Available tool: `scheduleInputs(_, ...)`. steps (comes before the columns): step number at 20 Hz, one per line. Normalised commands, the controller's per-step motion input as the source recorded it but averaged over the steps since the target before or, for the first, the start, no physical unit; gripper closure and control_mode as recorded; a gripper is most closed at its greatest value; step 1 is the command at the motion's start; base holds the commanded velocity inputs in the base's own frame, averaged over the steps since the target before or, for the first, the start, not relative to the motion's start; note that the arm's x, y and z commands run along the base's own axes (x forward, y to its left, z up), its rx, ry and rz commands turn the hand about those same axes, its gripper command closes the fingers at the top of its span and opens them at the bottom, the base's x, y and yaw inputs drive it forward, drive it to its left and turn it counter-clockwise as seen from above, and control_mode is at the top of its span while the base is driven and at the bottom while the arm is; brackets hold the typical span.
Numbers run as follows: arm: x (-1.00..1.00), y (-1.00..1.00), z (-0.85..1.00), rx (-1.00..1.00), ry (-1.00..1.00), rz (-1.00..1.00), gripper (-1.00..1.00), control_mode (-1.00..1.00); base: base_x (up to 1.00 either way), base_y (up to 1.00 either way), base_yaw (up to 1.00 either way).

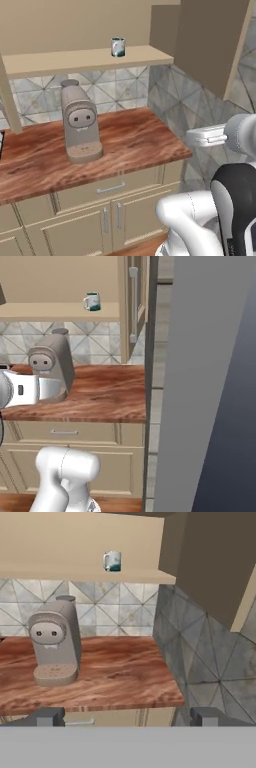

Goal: Open the cabinet directly in front. Then move the liquor and the mug to the dining counter with the candle on it.

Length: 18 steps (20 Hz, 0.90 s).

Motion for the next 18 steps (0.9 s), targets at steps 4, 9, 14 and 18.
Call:
scheduleInputs(4,0.00,0.00,0.00,0.00,0.00,0.00,-1.00,1.00,0.30,0.01,0.25)
scheduleInputs(9,0.00,0.00,0.00,0.00,0.00,0.00,-1.00,1.00,0.00,0.00,0.03)
scheduleInputs(14,0.00,0.00,0.00,0.00,0.00,0.00,-1.00,1.00,0.64,0.01,0.00)
scheduleInputs(18,0.00,0.00,0.00,0.00,0.00,0.00,-1.00,1.00,0.96,0.00,0.00)
